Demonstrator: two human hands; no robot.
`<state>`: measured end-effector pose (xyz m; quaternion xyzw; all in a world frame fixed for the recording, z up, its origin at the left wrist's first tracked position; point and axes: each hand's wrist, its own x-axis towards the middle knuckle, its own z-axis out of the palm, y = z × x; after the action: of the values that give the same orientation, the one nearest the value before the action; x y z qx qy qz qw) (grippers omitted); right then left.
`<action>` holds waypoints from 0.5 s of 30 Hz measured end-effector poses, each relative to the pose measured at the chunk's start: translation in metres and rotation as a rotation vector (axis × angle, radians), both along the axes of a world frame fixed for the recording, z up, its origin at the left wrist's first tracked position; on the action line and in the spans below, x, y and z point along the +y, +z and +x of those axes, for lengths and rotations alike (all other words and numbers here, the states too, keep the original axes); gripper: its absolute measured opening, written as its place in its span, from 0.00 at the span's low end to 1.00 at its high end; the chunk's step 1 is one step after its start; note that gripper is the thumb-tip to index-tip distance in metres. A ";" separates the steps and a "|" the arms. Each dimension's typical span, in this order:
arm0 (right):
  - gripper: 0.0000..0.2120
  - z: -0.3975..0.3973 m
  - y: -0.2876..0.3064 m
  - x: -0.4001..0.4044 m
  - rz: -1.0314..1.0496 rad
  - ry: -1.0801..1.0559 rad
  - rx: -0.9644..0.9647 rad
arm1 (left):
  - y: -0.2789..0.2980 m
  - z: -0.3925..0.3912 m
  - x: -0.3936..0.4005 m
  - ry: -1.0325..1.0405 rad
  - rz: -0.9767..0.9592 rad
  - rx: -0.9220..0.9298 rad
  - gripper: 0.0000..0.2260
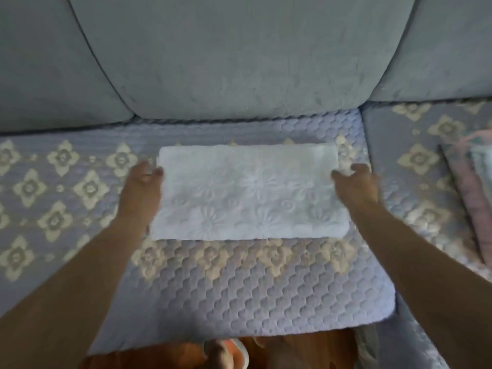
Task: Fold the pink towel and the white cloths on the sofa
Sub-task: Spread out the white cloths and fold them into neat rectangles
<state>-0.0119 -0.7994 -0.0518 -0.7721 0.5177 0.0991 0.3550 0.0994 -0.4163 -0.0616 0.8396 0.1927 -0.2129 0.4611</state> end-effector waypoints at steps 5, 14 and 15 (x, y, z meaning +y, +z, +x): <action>0.31 0.004 -0.069 0.025 -0.254 0.316 0.015 | -0.084 -0.035 -0.019 -0.643 0.698 -0.420 0.28; 0.27 0.012 -0.091 0.036 -0.554 0.381 -0.006 | -0.102 -0.037 -0.040 -0.713 0.777 -0.432 0.30; 0.28 0.016 -0.083 0.053 -0.585 0.416 -0.091 | -0.095 -0.035 -0.046 -0.769 0.760 -0.496 0.30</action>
<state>0.0046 -0.7469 -0.1343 -0.9335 0.3396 -0.0175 0.1139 0.0642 -0.4623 -0.1562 0.9800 -0.1760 -0.0784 0.0491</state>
